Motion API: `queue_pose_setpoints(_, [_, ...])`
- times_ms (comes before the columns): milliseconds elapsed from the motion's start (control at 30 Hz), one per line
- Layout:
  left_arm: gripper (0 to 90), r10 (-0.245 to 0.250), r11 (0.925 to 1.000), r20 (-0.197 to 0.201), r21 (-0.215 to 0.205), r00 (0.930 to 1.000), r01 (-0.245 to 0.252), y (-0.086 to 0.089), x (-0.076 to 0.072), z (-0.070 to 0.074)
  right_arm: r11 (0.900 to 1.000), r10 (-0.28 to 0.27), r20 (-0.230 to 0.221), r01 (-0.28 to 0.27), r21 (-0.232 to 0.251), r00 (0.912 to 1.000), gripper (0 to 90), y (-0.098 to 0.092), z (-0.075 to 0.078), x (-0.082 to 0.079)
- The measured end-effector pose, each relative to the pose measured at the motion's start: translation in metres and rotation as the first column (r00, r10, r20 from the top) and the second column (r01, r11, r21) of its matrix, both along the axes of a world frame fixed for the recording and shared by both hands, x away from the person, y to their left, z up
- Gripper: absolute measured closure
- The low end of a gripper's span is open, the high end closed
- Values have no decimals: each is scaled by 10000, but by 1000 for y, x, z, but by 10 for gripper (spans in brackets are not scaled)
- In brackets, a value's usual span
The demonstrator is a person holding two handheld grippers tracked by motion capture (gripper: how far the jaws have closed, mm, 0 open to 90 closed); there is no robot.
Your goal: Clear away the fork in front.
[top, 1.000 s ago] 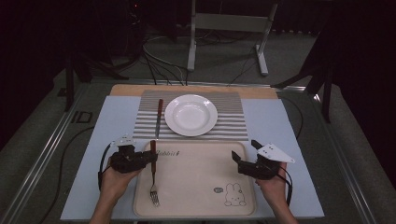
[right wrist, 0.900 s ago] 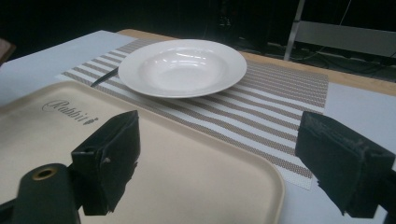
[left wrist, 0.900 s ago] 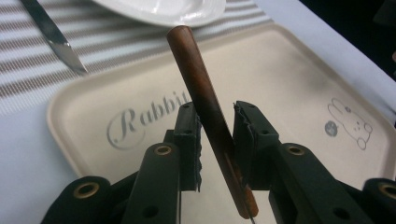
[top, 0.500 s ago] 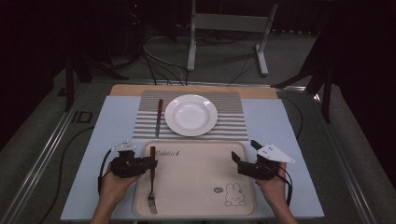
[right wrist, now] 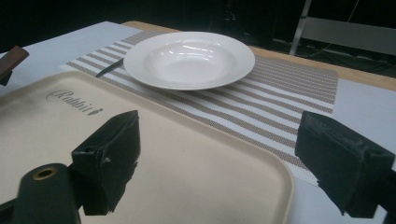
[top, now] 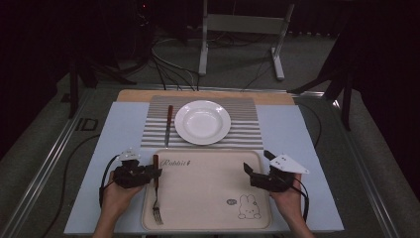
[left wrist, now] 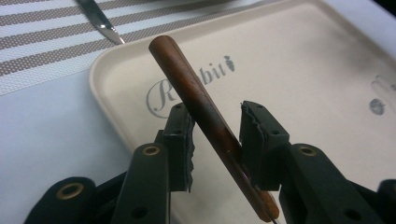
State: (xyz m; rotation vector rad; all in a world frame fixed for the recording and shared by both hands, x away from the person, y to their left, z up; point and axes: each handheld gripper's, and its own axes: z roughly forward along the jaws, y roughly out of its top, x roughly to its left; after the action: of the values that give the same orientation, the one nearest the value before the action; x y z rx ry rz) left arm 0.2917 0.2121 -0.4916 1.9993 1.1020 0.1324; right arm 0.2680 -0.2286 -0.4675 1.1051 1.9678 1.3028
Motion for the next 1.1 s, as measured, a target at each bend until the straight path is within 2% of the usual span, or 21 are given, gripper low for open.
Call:
queue_pose_setpoints(67, [636,98,9998,-10,186,10000,-98,-1,0,-1,10000,31,4,-31,-12,10000,143,1,0,0])
queue_pose_setpoints(300, [632,341,9994,-236,74,9991,-340,3,1,-4,9999,25,-11,-25,-142,10000,142,2,-2,0])
queue_pose_setpoints(467, [602,587,9977,-386,349,9975,-574,5,1,-7,9997,6,36,-5,-231,10000,142,1,-3,-1])
queue_pose_setpoints(567, [567,811,9951,-229,585,9964,-796,5,1,-6,9997,-3,-9,3,-244,10000,141,1,-3,-1])
queue_pose_setpoints(633, [532,875,9945,-153,598,9960,-865,6,1,-5,9996,6,-14,-6,-272,10000,140,0,-3,-1])
queue_pose_setpoints(667, [503,1119,9926,69,468,9937,-1121,9,0,-3,9997,-21,-20,20,-262,10000,140,0,-3,-1])
queue_pose_setpoints(733, [483,1275,9910,219,377,9916,-1282,11,-1,-1,9997,-50,-32,49,-259,10000,140,-1,-3,-2])
queue_pose_setpoints(800, [433,1569,9876,721,-39,9850,-1571,15,-4,5,9997,-121,-26,121,-195,9999,139,-5,-2,-3])
queue_pose_setpoints(833, [413,1617,9868,838,-176,9833,-1608,16,-5,6,9996,-237,-34,236,-131,9997,139,-9,-1,-4])
queue_pose_setpoints(867, [393,1767,9838,1376,-543,9746,-1707,18,-8,12,9995,-295,-36,295,-102,9996,139,-12,-1,-4])
queue_pose_setpoints(900, [364,1856,9817,1606,-735,9694,-1758,19,-10,15,9993,-374,-63,374,-62,9993,139,-14,-2,-5])
queue_pose_setpoints(933, [341,1856,9817,1606,-735,9694,-1758,19,-10,15,9993,-374,-63,374,-62,9993,139,-14,-2,-5])
queue_pose_setpoints(967, [341,2038,9777,2013,-931,9581,-1884,20,-13,20,9990,-436,-79,435,-42,9990,139,-17,-2,-6])
queue_pose_setpoints(1100, [209,2473,9685,3002,-1067,9213,-2252,19,-19,32,9973,-736,-174,737,50,9971,138,-28,-4,-9])
